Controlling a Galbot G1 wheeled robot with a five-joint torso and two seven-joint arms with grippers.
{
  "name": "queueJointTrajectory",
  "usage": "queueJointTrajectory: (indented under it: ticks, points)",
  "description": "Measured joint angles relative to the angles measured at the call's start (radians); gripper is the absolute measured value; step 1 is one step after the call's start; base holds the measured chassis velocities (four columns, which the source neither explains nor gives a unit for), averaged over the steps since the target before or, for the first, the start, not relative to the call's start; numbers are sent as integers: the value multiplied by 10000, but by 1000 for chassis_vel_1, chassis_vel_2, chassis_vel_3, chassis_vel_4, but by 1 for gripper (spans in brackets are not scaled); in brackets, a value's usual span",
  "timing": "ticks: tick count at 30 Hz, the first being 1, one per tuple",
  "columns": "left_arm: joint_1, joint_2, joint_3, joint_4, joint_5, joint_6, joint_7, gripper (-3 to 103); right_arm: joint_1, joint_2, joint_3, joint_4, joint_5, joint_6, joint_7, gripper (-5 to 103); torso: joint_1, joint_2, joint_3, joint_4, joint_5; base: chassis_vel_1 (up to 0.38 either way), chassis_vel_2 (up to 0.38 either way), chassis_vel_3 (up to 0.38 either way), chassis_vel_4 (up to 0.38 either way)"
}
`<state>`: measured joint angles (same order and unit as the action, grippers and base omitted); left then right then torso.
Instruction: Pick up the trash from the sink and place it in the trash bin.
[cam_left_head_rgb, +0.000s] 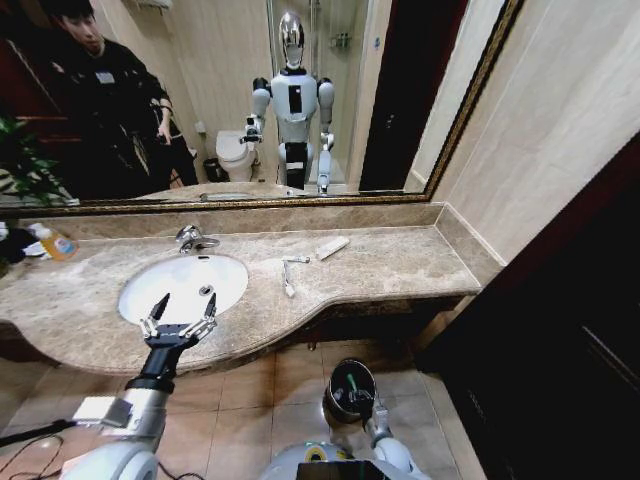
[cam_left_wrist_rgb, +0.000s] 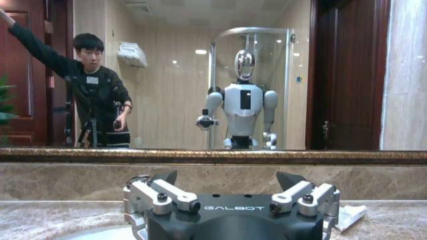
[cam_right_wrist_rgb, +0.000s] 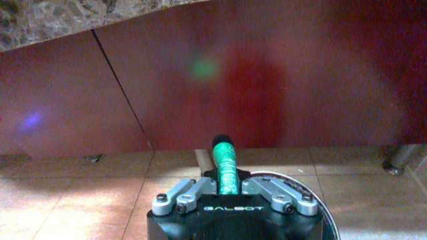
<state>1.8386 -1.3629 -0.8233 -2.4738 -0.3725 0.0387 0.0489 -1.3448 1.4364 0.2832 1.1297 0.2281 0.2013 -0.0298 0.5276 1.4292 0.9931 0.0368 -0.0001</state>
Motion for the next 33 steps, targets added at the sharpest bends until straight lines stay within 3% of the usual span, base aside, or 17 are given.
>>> queueJointTrajectory:
  ticks: [2, 5, 7, 9, 12, 15, 18, 19, 21, 23, 29, 33]
  points:
    - [0, 0, 0, 0, 0, 0, 0, 100, -1, -7, -1, -19, -92, -2, -1, 19, 0, 0, 0, 0, 0, 0, 0, 0, 0]
    - [-1, 0, 0, 0, 0, 0, 0, 100, -1, -6, -1, -27, -141, -2, -1, 19, 0, 0, 0, 0, 0, 0, 0, 0, 0]
    - [0, 0, 0, 0, 0, 0, 0, 100, 28, 39, -1, -41, -243, -20, 37, 40, 0, 0, 0, 0, 0, 0, 0, 0, 0]
    - [0, 0, 0, 0, 0, 0, 0, 100, 60, 52, -1, -45, -274, -29, 59, 51, 0, 0, 0, 0, 0, 0, 0, 0, 0]
    - [0, 0, 0, 0, 0, 0, 0, 100, 101, 59, -2, -55, -304, -40, 83, 56, 0, 0, 0, 0, 0, 0, 0, 0, 0]
    - [0, 0, 0, 0, 0, 0, 0, 100, 135, 76, -6, -61, -325, -52, 113, 73, 0, 0, 0, 0, 0, 0, 0, 0, 0]
    - [0, 0, 0, 0, 0, 0, 0, 100, 145, 81, -8, -67, -328, -57, 117, 78, 0, 0, 0, 0, 0, 0, 0, 0, 0]
    - [0, 0, 0, 0, 0, 0, 0, 100, 148, 84, -10, -68, -329, -61, 118, 89, 0, 0, 0, 0, 0, 0, 0, 0, 0]
    - [0, 0, 0, 0, 0, 0, 0, 100, 150, 87, -10, -67, -329, -65, 119, 89, 0, 0, 0, 0, 1, 0, 0, 0, 0]
    - [0, 0, 0, 0, 0, 0, 0, 100, 144, 90, -13, -42, -331, -85, 122, 98, 0, 0, 0, 0, 0, 0, 0, 0, 0]
    - [-1, -1, 0, 0, 0, 0, 0, 100, -146, 11, -12, 524, -622, -168, 333, 100, 0, 0, 0, 0, 3, 0, 0, 0, 0]
    - [0, 0, 0, 0, 0, 0, 0, 100, -658, -424, 3, 1742, -598, -267, 444, 100, 0, 0, 0, 0, 1, 0, 0, 0, 0]
